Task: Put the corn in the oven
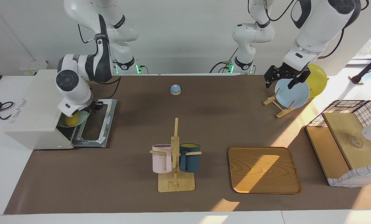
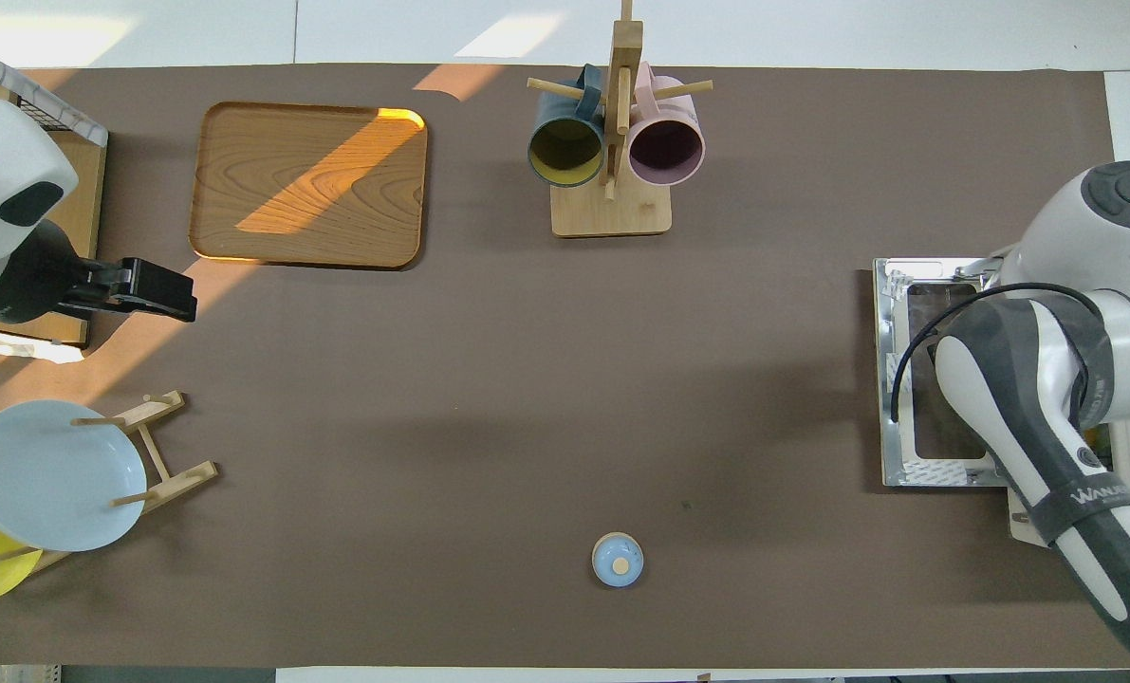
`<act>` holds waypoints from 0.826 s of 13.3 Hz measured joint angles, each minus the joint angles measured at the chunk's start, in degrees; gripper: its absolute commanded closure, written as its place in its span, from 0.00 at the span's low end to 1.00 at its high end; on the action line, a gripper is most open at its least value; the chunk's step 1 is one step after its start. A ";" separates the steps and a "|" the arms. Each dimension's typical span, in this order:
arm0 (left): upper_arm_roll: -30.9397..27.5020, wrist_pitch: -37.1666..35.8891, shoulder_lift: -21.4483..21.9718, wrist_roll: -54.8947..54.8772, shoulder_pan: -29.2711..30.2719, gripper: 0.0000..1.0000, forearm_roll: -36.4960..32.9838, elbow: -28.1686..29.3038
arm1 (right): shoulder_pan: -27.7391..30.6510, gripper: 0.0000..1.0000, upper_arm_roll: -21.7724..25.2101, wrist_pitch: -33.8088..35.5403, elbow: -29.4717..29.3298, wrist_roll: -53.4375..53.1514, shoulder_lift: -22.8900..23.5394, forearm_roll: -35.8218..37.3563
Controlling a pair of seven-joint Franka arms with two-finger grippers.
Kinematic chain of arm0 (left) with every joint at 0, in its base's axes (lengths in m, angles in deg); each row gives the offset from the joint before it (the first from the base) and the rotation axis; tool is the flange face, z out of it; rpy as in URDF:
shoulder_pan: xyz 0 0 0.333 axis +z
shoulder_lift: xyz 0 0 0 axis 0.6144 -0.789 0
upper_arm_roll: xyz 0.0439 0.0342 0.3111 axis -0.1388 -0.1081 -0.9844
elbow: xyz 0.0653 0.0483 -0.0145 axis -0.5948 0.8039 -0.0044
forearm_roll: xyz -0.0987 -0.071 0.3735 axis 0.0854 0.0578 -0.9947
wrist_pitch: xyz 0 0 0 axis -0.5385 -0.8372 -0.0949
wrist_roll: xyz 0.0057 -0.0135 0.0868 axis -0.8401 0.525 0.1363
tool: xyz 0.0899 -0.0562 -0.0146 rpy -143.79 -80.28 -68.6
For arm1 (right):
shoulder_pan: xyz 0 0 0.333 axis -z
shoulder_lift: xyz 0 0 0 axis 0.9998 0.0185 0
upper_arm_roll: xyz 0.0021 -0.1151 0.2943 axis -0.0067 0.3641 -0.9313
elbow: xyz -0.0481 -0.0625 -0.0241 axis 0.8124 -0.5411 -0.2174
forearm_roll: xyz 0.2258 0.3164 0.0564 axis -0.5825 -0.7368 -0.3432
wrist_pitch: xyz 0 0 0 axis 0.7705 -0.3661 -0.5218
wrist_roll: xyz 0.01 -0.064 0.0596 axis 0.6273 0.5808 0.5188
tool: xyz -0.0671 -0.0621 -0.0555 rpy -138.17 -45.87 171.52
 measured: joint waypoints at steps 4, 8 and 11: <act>0.00 0.00 0.00 0.00 0.00 0.00 0.00 0.00 | -5.94 1.00 -0.17 -0.69 -1.31 -7.31 0.45 -1.23; 0.00 0.00 0.00 0.00 0.00 0.00 0.00 0.00 | -6.34 1.00 -0.08 -14.72 6.47 -8.42 1.66 -5.54; 0.00 0.00 0.00 0.00 0.00 0.00 0.00 0.00 | -6.00 1.00 0.25 -17.66 9.08 -8.44 2.58 -5.62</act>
